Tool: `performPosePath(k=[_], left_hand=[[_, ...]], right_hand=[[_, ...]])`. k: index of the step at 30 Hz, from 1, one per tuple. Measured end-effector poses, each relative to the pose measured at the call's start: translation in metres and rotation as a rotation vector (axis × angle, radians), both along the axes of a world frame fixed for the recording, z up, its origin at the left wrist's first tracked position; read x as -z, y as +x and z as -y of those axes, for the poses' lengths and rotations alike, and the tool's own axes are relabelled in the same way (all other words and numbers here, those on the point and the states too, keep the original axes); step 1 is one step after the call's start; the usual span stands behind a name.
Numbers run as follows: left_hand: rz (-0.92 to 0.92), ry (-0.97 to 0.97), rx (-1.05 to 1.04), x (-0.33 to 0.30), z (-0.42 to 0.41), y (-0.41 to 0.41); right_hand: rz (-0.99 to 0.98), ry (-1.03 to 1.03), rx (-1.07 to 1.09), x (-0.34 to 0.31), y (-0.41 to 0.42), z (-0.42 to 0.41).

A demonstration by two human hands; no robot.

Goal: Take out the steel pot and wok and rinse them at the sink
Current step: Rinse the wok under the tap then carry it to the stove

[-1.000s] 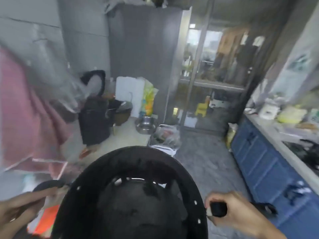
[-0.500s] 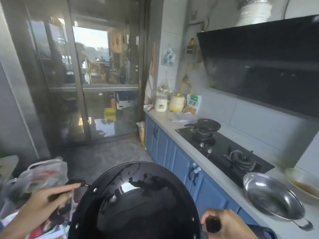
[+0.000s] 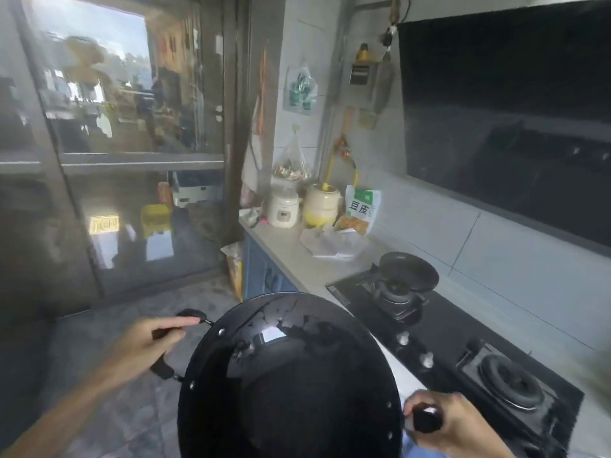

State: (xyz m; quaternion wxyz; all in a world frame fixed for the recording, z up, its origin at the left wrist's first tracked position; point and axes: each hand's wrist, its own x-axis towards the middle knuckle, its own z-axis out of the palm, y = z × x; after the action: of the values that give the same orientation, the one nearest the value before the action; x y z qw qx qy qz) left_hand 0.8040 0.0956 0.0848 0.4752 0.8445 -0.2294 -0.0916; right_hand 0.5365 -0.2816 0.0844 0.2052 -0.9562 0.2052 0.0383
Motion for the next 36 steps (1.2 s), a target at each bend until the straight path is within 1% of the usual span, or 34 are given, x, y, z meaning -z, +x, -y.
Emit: performPosePath(k=[1, 2, 4, 6, 9, 12, 17, 19, 22, 25, 26, 30, 31, 33, 36], left_hand=[[0.007, 0.016, 0.004, -0.002, 0.015, 0.031], [0.014, 0.05, 0.01, 0.0, 0.029, 0.061], [0.01, 0.056, 0.03, 0.002, 0.056, 0.108], [0.054, 0.06, 0.032, 0.006, 0.096, 0.159], [0.045, 0.068, 0.034, 0.006, 0.154, 0.225], [0.067, 0.066, 0.074, 0.01, 0.208, 0.301], [0.06, 0.139, 0.147, 0.022, 0.29, 0.422], [0.044, 0.148, 0.194, 0.033, 0.321, 0.468], [0.003, 0.156, 0.267, 0.051, 0.371, 0.529], [-0.015, 0.202, 0.348, 0.069, 0.418, 0.584], [-0.012, 0.229, 0.404, 0.073, 0.434, 0.601], [-0.004, 0.299, 0.572, 0.093, 0.491, 0.648], [-0.027, 0.309, 0.598, 0.097, 0.501, 0.655], [-0.07, 0.309, 0.608, 0.105, 0.522, 0.668], [-0.092, 0.299, 0.602, 0.123, 0.549, 0.688]], right_hand=[[0.044, -0.007, 0.026, -0.005, 0.02, 0.013], [0.077, 0.028, 0.065, -0.004, 0.044, 0.026], [0.089, 0.113, 0.097, -0.004, 0.09, 0.045], [0.086, 0.141, 0.11, 0.013, 0.135, 0.074], [0.126, 0.188, 0.132, 0.032, 0.201, 0.114], [0.104, 0.196, 0.151, 0.037, 0.264, 0.156], [0.063, 0.181, 0.2, 0.04, 0.357, 0.226], [0.056, 0.174, 0.241, 0.043, 0.387, 0.242], [0.039, 0.165, 0.323, 0.058, 0.429, 0.263], [-0.002, 0.205, 0.406, 0.081, 0.457, 0.278], [-0.003, 0.21, 0.431, 0.09, 0.467, 0.279], [-0.045, 0.214, 0.534, 0.109, 0.49, 0.286], [-0.055, 0.21, 0.557, 0.112, 0.497, 0.289], [-0.084, 0.196, 0.601, 0.115, 0.509, 0.291], [-0.078, 0.198, 0.64, 0.125, 0.523, 0.298]])
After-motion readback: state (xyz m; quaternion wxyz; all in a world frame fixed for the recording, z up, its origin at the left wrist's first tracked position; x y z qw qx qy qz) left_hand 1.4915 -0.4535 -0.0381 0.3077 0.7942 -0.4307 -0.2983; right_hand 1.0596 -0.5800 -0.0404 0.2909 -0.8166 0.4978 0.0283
